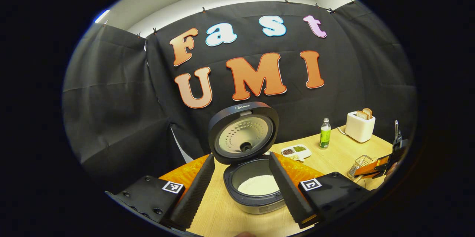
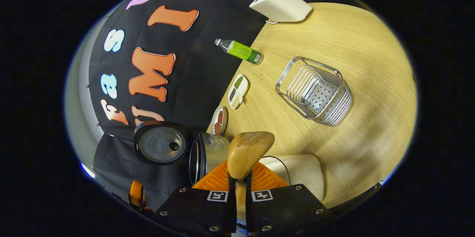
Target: Close the left gripper, press the button to open the rice cooker; take a wooden spoon from the chopstick holder with the right hand, scoop a spoonful of rice and pour it into the rice cooker, then put the wooden spoon back into the chopstick holder.
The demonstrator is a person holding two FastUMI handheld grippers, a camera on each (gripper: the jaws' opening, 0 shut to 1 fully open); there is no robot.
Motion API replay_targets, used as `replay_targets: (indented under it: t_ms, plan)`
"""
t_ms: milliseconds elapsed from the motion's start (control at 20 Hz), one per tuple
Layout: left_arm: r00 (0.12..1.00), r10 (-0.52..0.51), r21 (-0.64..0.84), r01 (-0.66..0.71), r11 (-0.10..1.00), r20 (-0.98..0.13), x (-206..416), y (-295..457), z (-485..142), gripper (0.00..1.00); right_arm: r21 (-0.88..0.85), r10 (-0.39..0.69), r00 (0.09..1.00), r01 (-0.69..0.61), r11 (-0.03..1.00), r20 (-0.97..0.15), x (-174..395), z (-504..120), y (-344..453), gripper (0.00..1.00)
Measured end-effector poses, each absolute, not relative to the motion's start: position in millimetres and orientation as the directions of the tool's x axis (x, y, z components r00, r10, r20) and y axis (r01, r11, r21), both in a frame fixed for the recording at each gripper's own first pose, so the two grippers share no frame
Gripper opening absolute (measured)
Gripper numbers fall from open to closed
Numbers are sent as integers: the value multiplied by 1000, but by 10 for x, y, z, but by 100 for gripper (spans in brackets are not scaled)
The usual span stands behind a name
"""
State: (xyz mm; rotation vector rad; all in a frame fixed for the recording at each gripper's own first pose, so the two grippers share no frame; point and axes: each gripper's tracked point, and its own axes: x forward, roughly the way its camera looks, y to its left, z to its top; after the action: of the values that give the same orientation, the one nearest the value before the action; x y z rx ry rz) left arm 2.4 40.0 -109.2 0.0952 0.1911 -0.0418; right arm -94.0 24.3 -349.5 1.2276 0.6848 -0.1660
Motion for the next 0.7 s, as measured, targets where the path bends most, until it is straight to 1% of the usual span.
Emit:
replay_targets:
  t_ms: [50,100,250,300,500,700]
  plan:
    - [981,-29,90,47,995,-189,30,381,-1072,90,819,243,798,463,340,-552,-921,-3448,209,9]
    - [982,-25,90,43,995,-185,35,366,-1062,99,837,253,810,448,313,-528,-880,-3378,197,9]
    - [985,-14,89,30,996,-173,48,330,-1011,99,879,282,838,407,247,-467,-781,-3196,164,9]
    - [985,-10,89,25,996,-170,42,314,-1002,90,893,292,848,386,230,-442,-731,-3117,171,9]
    - [989,14,85,-1,996,-150,36,317,-939,90,934,329,875,315,168,-355,-487,-2774,198,9]
    - [989,56,79,-46,996,-135,25,443,-883,90,960,359,891,240,144,-277,-164,-2401,262,9]
